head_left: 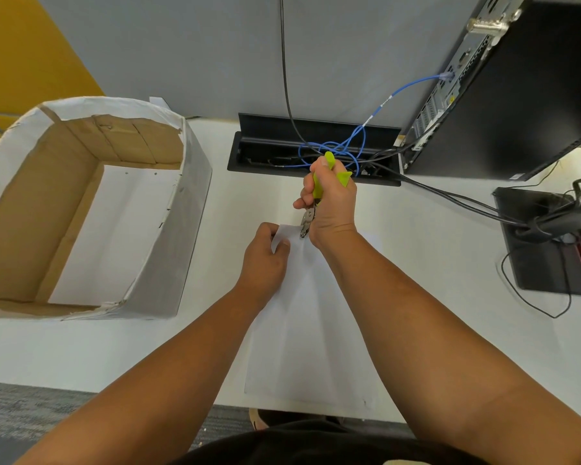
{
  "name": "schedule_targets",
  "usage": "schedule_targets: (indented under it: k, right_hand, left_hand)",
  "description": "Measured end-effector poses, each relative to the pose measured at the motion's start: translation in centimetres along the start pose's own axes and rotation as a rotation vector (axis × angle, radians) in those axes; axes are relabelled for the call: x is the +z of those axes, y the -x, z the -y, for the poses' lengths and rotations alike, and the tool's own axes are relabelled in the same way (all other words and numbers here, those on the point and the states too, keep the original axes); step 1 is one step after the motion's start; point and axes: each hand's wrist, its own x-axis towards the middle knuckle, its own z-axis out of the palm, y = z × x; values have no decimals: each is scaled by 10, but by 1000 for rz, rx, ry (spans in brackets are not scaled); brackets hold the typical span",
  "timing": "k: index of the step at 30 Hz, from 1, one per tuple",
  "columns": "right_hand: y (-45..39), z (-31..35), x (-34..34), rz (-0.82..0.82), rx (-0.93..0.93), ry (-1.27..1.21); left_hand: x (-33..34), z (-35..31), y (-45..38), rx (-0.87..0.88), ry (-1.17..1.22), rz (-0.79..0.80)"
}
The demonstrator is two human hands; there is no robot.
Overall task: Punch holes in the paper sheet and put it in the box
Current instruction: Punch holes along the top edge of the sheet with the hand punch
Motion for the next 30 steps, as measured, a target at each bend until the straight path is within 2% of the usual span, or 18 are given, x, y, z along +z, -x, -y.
schedule_targets:
  k: [4, 9, 14, 22, 30]
  right_hand:
    - [0, 1, -1, -23, -21, 1]
    - [-3, 4, -2, 23, 59, -48]
    - [-2, 6, -7, 49, 60, 13]
    - [-2, 5, -12, 1, 65, 97]
    - [1, 5, -16, 59, 71, 177]
  left_hand:
    - [1, -1, 1, 6, -4, 5]
    - [-2, -3, -1, -13, 24, -7]
    - [-4, -3, -3, -26, 44, -12]
    - [1, -3, -2, -18, 5, -21]
    - [3, -3, -2, -26, -15, -56]
